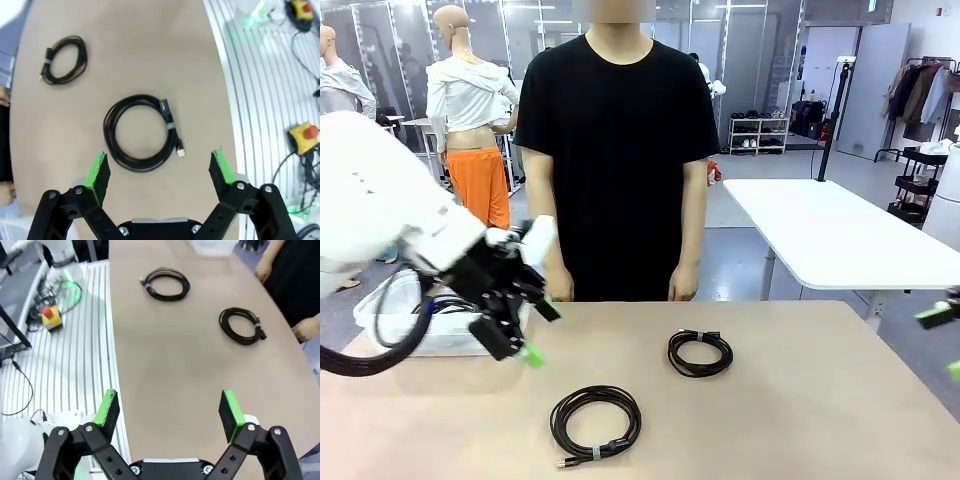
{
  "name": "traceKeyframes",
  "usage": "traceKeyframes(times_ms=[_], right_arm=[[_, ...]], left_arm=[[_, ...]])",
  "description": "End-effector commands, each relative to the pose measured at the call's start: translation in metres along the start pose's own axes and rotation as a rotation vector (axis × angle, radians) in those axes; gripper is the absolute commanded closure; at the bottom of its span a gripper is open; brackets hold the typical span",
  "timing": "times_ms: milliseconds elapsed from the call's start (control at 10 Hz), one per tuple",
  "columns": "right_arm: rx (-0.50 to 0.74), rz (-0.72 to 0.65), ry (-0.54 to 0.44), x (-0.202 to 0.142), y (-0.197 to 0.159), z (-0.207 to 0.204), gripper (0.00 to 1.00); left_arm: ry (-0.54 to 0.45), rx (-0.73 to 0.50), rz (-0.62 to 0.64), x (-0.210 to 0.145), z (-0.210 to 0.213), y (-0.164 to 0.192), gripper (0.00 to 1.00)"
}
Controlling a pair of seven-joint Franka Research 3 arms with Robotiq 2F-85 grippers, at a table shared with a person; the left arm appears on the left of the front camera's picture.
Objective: Organize and store the cables.
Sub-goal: Place the USB Extension Cable into the Organizing box.
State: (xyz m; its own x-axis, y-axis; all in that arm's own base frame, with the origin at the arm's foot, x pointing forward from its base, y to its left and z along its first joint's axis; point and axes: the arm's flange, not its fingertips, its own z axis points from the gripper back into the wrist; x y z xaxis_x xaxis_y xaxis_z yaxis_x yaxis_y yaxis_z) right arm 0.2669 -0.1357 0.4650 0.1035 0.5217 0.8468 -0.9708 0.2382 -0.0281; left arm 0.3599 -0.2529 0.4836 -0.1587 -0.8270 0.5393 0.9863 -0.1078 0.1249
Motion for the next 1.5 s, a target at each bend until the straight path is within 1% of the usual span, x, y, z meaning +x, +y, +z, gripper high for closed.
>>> traceKeyframes(times_ms=[0, 200, 300, 400, 500, 600, 700, 1300, 1400], right_arm=[[0.009, -0.008, -0.143, -0.055, 0.038, -0.008, 0.00], [-0.040, 0.007, -0.199, -0.082, 0.047, 0.005, 0.00], [-0.070, 0.015, -0.222, -0.091, 0.050, 0.009, 0.00], [-0.076, 0.046, -0.246, -0.093, 0.052, 0.011, 0.00], [-0.093, 0.072, -0.248, -0.094, 0.051, 0.013, 0.00], [-0.084, 0.118, -0.229, -0.091, 0.049, 0.010, 0.00], [-0.080, 0.026, -0.237, -0.100, 0.038, 0.037, 0.00], [-0.080, 0.026, -0.237, -0.100, 0.038, 0.037, 0.00], [-0.080, 0.026, -0.237, -0.100, 0.038, 0.037, 0.00]], left_arm=[[0.135, 0.000, 0.008, 0.025, -0.027, 0.024, 0.00], [0.241, -0.001, 0.018, 0.041, -0.061, 0.029, 0.00], [0.286, -0.011, 0.045, 0.041, -0.078, 0.033, 0.00], [0.302, -0.014, 0.058, 0.036, -0.088, 0.036, 0.00], [0.305, -0.020, 0.055, 0.031, -0.094, 0.038, 0.00], [0.247, -0.098, 0.002, 0.031, -0.091, 0.035, 0.00], [0.298, -0.034, 0.041, 0.024, -0.091, 0.030, 0.00], [0.294, -0.044, 0.039, 0.025, -0.094, 0.034, 0.00], [0.362, -0.050, 0.083, 0.021, -0.121, 0.034, 0.00]])
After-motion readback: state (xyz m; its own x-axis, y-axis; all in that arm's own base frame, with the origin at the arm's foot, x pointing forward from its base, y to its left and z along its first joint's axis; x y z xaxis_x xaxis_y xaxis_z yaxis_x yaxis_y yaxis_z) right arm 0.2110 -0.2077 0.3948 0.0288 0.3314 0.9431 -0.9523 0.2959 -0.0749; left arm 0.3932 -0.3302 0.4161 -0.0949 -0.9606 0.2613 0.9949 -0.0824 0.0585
